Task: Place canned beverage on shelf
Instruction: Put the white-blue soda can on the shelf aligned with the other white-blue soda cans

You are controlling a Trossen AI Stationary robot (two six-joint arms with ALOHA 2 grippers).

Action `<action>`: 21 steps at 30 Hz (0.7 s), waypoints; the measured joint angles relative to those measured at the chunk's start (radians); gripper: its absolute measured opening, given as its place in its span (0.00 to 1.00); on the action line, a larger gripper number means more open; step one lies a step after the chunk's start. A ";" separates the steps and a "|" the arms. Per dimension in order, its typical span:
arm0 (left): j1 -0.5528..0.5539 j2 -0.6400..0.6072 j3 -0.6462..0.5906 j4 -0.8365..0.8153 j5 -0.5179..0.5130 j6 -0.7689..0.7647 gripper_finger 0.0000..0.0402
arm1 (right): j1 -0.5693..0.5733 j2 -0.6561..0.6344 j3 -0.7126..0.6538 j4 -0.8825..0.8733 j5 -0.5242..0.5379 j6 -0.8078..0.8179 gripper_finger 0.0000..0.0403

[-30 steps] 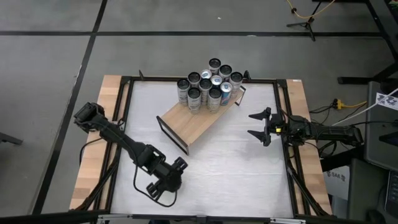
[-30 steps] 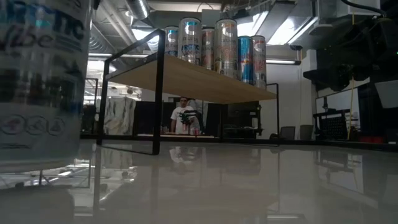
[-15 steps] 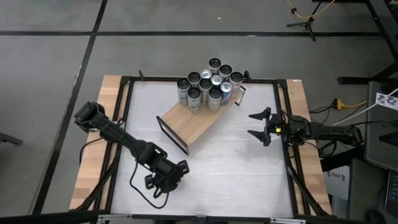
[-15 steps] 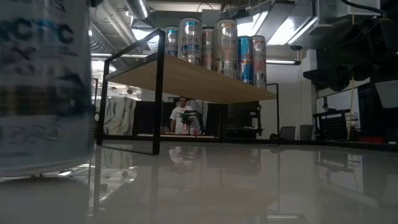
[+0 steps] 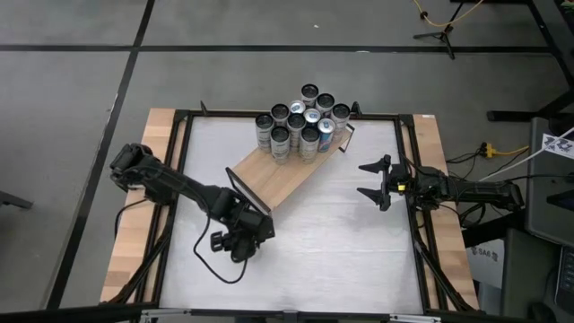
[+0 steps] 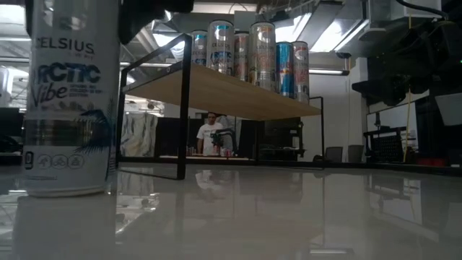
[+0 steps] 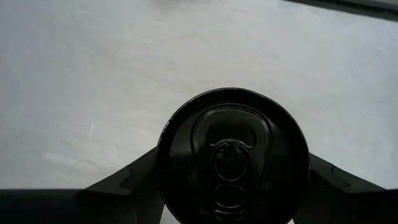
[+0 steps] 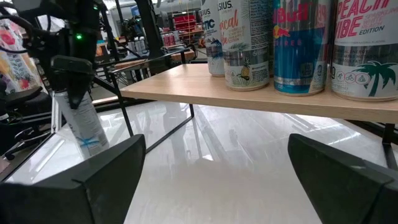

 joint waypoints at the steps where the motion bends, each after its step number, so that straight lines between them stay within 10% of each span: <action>1: 0.010 0.000 0.000 -0.010 0.001 0.014 0.61 | 0.000 0.000 0.000 0.000 0.000 0.000 0.96; 21: 0.054 0.000 0.000 -0.025 0.000 0.006 0.69 | 0.000 0.000 0.000 0.000 0.000 0.000 0.96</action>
